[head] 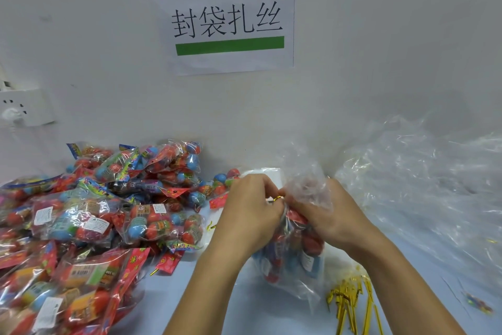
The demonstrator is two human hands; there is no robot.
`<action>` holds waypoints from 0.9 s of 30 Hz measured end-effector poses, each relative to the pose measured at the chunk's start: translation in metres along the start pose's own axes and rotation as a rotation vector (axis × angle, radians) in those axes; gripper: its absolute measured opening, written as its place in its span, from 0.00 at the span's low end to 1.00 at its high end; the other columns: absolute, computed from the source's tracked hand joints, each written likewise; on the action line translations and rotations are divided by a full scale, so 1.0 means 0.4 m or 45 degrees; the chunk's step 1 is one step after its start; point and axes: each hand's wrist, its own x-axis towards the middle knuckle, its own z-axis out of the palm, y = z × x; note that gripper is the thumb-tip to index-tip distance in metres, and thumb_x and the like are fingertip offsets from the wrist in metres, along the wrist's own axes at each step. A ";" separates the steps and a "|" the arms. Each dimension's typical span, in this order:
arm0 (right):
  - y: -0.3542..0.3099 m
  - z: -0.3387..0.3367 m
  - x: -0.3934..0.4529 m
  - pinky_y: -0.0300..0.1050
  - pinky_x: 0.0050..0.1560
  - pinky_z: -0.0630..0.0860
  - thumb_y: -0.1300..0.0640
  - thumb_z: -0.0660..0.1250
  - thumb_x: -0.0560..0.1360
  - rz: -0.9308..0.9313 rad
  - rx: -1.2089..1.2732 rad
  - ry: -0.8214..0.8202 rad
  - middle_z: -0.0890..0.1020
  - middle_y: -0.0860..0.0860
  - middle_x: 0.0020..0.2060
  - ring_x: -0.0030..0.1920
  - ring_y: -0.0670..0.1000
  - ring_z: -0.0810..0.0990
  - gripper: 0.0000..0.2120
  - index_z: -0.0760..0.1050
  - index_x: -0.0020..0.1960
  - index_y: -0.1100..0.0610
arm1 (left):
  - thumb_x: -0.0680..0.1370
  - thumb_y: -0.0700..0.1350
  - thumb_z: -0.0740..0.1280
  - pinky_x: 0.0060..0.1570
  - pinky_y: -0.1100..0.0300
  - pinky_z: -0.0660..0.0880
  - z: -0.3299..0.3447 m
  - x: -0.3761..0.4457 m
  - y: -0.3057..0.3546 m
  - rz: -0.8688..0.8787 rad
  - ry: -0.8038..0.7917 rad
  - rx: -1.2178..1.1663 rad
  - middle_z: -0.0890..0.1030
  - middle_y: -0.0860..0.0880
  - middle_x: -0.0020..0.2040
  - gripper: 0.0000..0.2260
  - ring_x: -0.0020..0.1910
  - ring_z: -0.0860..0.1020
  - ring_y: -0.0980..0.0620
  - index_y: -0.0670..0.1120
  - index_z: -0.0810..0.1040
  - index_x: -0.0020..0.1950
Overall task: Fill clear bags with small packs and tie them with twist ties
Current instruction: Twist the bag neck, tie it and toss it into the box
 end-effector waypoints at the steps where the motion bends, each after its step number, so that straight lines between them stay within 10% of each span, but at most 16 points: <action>1: 0.000 0.002 0.001 0.42 0.32 0.69 0.56 0.66 0.81 -0.011 -0.034 0.013 0.77 0.57 0.30 0.32 0.46 0.73 0.13 0.80 0.41 0.62 | 0.75 0.44 0.70 0.50 0.58 0.76 0.005 0.000 -0.001 0.009 0.016 0.029 0.83 0.52 0.45 0.03 0.47 0.80 0.55 0.47 0.83 0.45; 8: 0.005 0.013 0.009 0.49 0.35 0.75 0.59 0.67 0.80 0.005 -0.035 0.108 0.83 0.53 0.34 0.34 0.53 0.80 0.10 0.82 0.42 0.59 | 0.72 0.39 0.70 0.45 0.57 0.75 0.016 -0.007 0.005 0.149 0.175 0.059 0.82 0.52 0.43 0.04 0.45 0.78 0.54 0.48 0.81 0.41; 14: 0.000 0.017 0.009 0.34 0.29 0.74 0.61 0.73 0.76 0.039 0.092 0.290 0.85 0.50 0.33 0.32 0.44 0.82 0.06 0.83 0.39 0.57 | 0.69 0.34 0.71 0.42 0.52 0.76 0.002 -0.005 0.001 0.365 0.187 0.027 0.81 0.51 0.34 0.05 0.37 0.78 0.51 0.44 0.81 0.37; 27: 0.004 0.017 0.008 0.29 0.23 0.67 0.62 0.71 0.78 0.010 0.138 0.302 0.78 0.39 0.23 0.23 0.39 0.76 0.15 0.78 0.35 0.49 | 0.75 0.41 0.72 0.31 0.69 0.72 -0.004 -0.006 0.009 -0.063 0.107 -0.267 0.81 0.54 0.32 0.09 0.33 0.78 0.61 0.48 0.80 0.34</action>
